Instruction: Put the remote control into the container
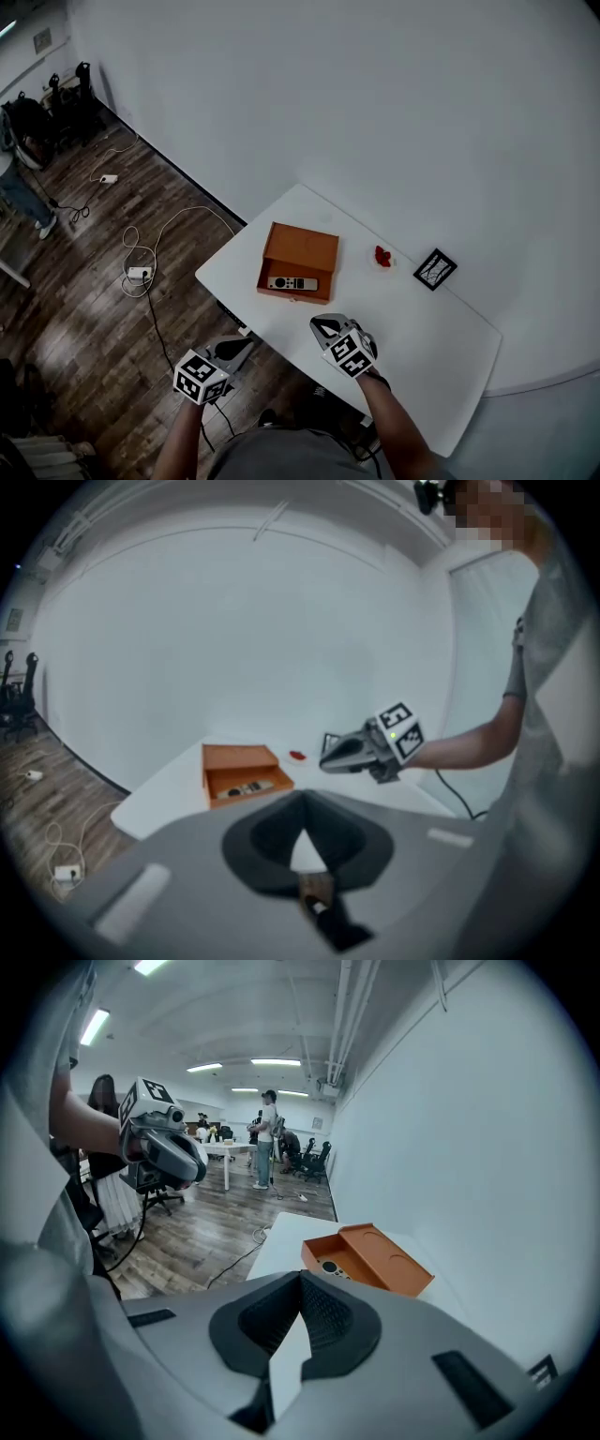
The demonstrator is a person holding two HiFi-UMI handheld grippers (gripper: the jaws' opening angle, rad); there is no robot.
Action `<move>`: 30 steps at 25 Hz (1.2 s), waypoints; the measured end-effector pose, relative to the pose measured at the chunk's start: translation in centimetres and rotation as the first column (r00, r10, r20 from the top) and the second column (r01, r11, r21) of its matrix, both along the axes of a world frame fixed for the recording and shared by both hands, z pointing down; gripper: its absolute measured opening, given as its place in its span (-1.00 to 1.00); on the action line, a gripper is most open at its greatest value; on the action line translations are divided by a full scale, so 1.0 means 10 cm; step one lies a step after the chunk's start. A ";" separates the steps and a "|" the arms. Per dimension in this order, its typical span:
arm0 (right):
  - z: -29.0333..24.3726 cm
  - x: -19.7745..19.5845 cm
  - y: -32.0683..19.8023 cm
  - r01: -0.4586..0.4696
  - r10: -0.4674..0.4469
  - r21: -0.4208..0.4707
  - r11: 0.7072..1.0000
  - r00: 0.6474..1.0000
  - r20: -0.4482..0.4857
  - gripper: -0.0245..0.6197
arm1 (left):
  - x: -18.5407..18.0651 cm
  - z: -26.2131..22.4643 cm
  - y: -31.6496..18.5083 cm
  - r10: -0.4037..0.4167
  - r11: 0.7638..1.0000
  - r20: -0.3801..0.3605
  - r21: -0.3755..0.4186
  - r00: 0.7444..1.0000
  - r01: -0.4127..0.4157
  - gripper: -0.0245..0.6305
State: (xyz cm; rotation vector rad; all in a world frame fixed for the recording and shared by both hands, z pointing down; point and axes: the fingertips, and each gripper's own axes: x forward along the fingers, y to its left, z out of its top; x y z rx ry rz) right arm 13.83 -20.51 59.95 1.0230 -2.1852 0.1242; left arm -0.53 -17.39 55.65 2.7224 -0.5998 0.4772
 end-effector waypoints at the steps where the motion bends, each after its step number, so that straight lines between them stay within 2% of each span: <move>1: 0.01 -0.01 0.06 -0.007 0.007 -0.004 1.000 1.000 0.012 -0.88 | 0.01 0.00 0.03 0.007 1.000 0.000 0.002 1.000 -0.007 -0.92; 8: -0.03 -0.10 0.35 -0.041 0.041 -0.003 0.999 0.997 0.059 -0.88 | -0.05 -0.06 0.22 0.045 0.999 0.001 0.021 0.999 -0.045 -0.92; 15: -0.17 -0.22 0.63 -0.083 0.082 0.001 0.997 0.986 0.145 -0.88 | -0.09 -0.05 0.42 0.054 0.998 -0.014 0.028 0.998 -0.054 -0.92; 20: -0.19 -0.38 0.88 -0.082 0.078 0.009 0.997 0.967 0.244 -0.88 | -0.13 -0.02 0.59 0.062 0.998 -0.023 0.016 0.998 -0.061 -0.92; 30: -0.31 -0.46 1.12 -0.091 0.073 0.039 0.995 0.940 0.333 -0.88 | -0.09 0.00 0.75 0.083 0.996 -0.043 0.017 0.996 -0.082 -0.92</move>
